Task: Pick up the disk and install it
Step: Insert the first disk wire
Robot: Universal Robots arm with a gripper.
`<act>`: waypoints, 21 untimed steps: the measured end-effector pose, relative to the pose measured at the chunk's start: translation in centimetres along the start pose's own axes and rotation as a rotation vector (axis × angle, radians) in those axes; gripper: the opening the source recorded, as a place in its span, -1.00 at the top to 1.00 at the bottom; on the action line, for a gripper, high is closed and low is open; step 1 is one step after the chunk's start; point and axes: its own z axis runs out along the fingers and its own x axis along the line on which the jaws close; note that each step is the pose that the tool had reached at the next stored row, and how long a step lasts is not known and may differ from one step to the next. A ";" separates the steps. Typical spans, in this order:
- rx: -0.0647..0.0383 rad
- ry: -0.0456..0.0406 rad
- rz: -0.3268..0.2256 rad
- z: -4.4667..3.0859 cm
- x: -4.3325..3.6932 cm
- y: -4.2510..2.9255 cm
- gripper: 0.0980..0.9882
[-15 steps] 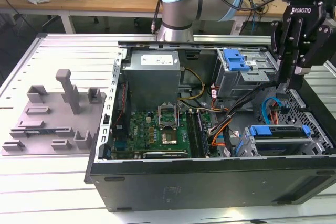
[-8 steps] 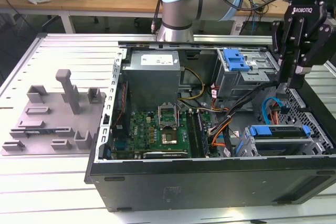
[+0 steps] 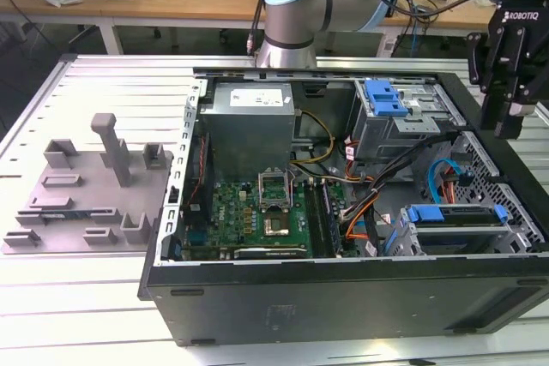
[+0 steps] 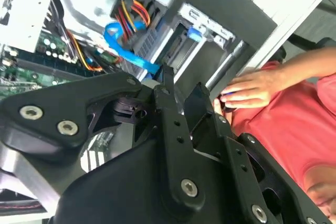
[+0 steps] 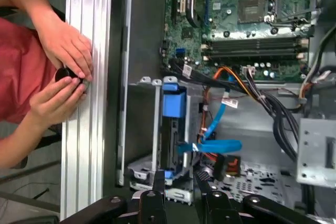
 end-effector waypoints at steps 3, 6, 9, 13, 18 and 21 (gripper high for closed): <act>-0.001 0.0008 0.003 -0.03 -1.29 -0.30 0.43; -0.009 0.0005 0.021 0.31 -1.53 -0.33 0.43; -0.020 -0.0001 0.045 0.61 -1.67 -0.36 0.43; -0.035 -0.0010 0.079 0.95 -1.83 -0.49 0.43; 0.009 -0.0062 0.128 0.88 -2.13 -0.51 0.43; -0.011 -0.0071 0.178 1.11 -2.24 -0.52 0.43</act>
